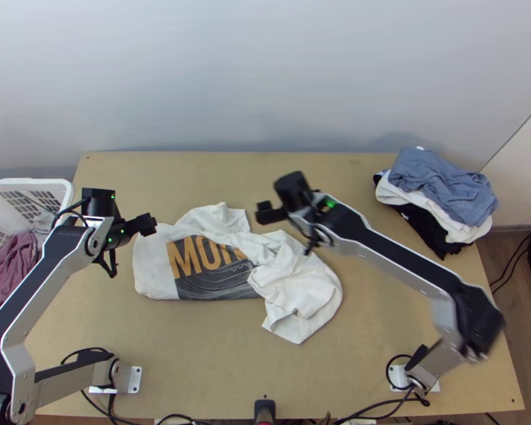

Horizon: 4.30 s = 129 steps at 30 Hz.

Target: Fold the t-shirt

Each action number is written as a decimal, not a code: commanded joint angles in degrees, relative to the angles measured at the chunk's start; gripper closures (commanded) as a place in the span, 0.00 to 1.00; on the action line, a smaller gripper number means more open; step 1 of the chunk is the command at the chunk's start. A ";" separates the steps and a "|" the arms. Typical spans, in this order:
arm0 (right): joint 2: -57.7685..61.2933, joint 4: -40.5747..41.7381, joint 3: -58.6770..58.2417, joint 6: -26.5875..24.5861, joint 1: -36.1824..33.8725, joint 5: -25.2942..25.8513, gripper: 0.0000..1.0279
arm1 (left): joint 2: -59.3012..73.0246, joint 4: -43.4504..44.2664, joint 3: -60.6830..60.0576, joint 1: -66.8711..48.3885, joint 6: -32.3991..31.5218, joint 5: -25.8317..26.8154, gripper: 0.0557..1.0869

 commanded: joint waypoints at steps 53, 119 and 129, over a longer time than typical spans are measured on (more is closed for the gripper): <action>-15.14 -12.43 3.98 -1.19 -16.92 -1.87 0.05 | 8.75 -17.88 64.64 -28.74 6.50 5.11 0.96; 21.95 -19.02 19.10 8.30 3.20 -35.00 0.07 | 2.51 -11.47 9.53 5.09 8.34 5.37 0.05; 26.87 -19.99 22.97 7.78 3.03 -35.00 0.58 | 2.25 -11.38 8.48 6.94 8.43 6.42 0.05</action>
